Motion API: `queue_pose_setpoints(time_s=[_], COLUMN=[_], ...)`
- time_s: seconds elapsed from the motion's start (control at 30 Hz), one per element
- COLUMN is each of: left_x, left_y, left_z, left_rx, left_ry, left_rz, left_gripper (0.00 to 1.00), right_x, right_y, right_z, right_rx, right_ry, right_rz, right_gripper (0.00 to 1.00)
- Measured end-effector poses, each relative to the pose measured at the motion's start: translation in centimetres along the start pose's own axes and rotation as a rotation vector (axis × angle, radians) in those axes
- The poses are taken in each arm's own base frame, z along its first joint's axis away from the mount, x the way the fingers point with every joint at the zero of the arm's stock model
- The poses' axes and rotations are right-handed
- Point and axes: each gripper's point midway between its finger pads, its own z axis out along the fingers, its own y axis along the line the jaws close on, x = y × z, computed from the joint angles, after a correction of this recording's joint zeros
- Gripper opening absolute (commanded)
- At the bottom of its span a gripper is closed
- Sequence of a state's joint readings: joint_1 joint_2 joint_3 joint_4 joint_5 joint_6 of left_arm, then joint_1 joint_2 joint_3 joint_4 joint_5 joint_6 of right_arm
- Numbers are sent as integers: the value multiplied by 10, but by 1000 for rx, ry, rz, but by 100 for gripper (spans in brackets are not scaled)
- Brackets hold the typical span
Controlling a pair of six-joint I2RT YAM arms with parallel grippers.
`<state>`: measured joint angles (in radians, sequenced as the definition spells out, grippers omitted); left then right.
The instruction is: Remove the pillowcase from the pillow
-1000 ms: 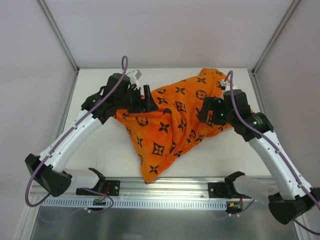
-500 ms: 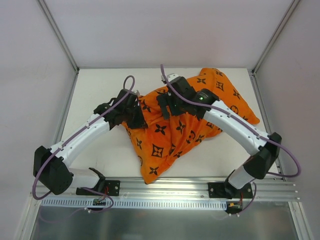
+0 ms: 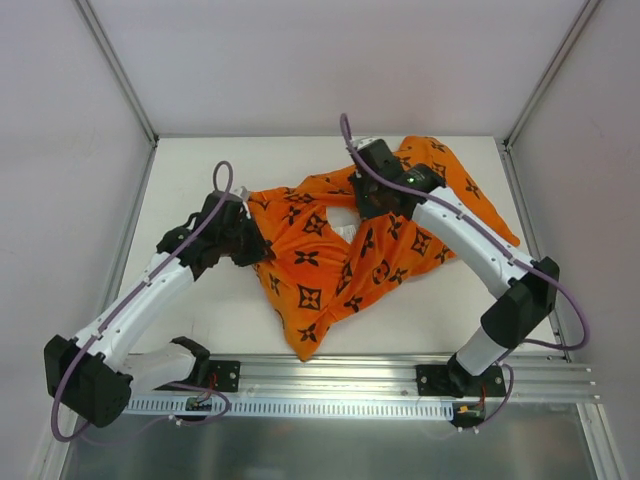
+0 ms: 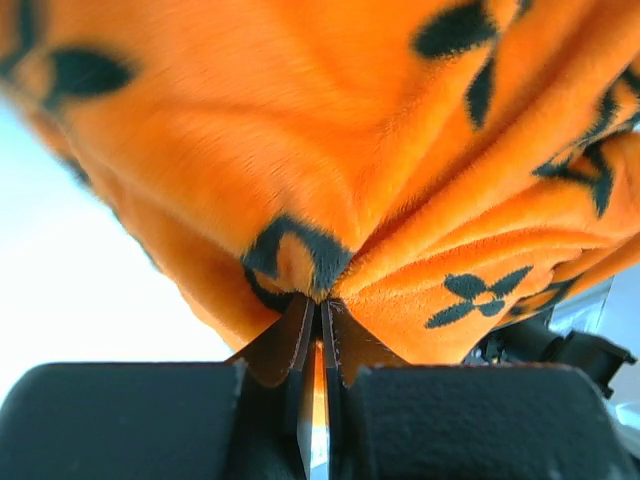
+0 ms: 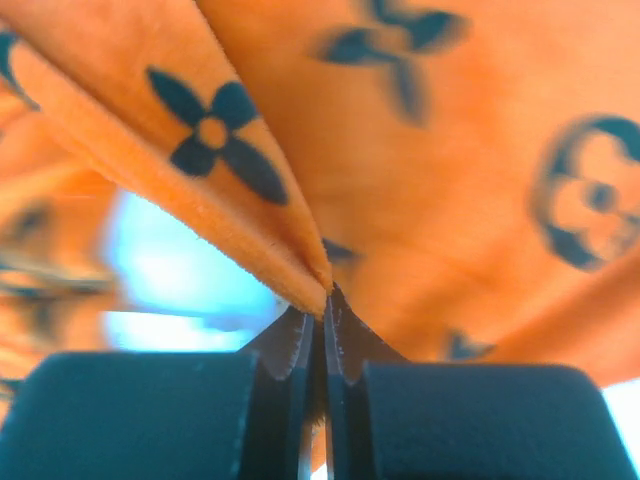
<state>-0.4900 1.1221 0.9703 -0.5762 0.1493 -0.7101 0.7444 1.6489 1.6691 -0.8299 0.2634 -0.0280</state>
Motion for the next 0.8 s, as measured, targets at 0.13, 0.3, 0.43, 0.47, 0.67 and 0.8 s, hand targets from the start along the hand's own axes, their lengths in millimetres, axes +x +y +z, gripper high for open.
queue_pose_setpoints(time_s=[0.13,0.3,0.43,0.47,0.67,0.8], left_x=[-15,-37,-64,-72,-90,-92], left_y=[23,46,64,70,46,-44], left_z=[-15,-23,-33,-37,-59,-76], left_rx=[-23,-72,-107,-118,-182,-75], left_ry=[-70,-112,-157,-171,-200,-231], left_rz=[-54,-106,-179,-208,-102,154], left_gripper=[0,0,0,0,10,84], right_x=[1,2,14,18,42,36], right_y=[-38,-44,-35,-31,-15,-12], right_z=[-7,-24,-22,-19,-1,0], right_rx=[18,-28,-77,-93,-142,-151], right_ry=[-12,-55,-50,-43,23,4], right_rz=[121,218,278,297,381,421], right_gripper=[1,1,1,1,1,1])
